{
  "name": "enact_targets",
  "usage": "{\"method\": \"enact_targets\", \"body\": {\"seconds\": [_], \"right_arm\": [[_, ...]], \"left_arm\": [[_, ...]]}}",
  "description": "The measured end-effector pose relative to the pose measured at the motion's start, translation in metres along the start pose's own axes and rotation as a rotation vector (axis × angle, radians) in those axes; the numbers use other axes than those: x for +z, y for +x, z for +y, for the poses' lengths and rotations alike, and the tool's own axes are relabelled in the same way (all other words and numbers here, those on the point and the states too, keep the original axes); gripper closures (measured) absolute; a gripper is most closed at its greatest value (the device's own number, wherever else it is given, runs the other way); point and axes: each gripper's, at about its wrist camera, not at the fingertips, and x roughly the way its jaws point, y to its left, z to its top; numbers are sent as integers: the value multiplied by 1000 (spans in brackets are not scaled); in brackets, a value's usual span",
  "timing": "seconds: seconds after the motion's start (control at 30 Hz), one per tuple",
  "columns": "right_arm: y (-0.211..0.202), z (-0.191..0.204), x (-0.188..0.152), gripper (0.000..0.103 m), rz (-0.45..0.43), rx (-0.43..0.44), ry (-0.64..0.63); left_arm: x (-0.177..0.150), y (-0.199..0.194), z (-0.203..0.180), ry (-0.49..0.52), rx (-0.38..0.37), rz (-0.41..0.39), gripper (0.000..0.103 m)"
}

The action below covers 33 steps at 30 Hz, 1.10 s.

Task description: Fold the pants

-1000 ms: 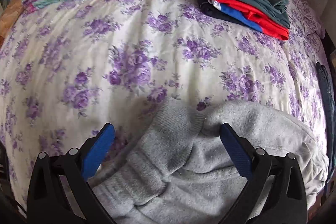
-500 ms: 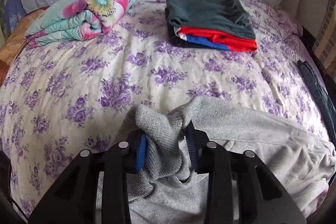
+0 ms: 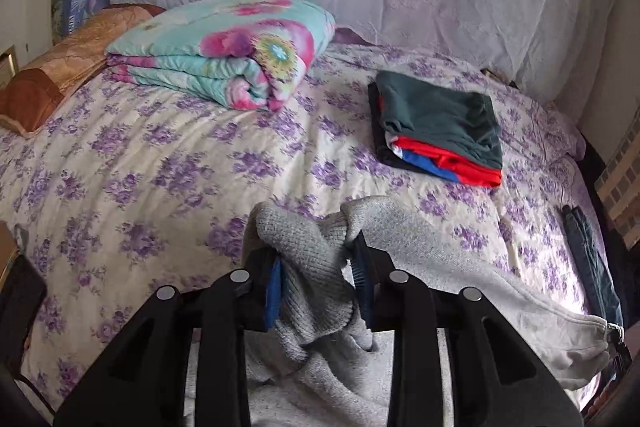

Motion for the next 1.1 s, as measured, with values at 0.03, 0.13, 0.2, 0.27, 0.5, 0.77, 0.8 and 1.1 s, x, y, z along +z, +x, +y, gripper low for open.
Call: {"method": "enact_targets", "body": {"seconds": [0.03,0.13,0.2,0.27,0.5,0.77,0.8,1.1], "right_arm": [[11,16,15,90,-4,36,-28],[51,61,54,90,-17,118,-87],[82,81,71,90,-9,143,-94],[121,92,77,90,30,132,-92],[243,90,40,84,235,-58,-159],[201,73,45,61,116,-67,-81],[189,78,45,61,118,-24,-93],[142,206,-33,61,353,303,-506]], "left_arm": [[7,-10,8,-14,20,-29,74],[27,-34,33,-52,109,-115,74],[40,-37,52,-89,146,-128,74],[50,-22,72,-135,174,-87,74],[33,102,99,-107,321,197,63],[26,122,91,9,424,153,39],[28,112,93,-5,390,135,39],[4,12,57,74,77,43,27]]}}
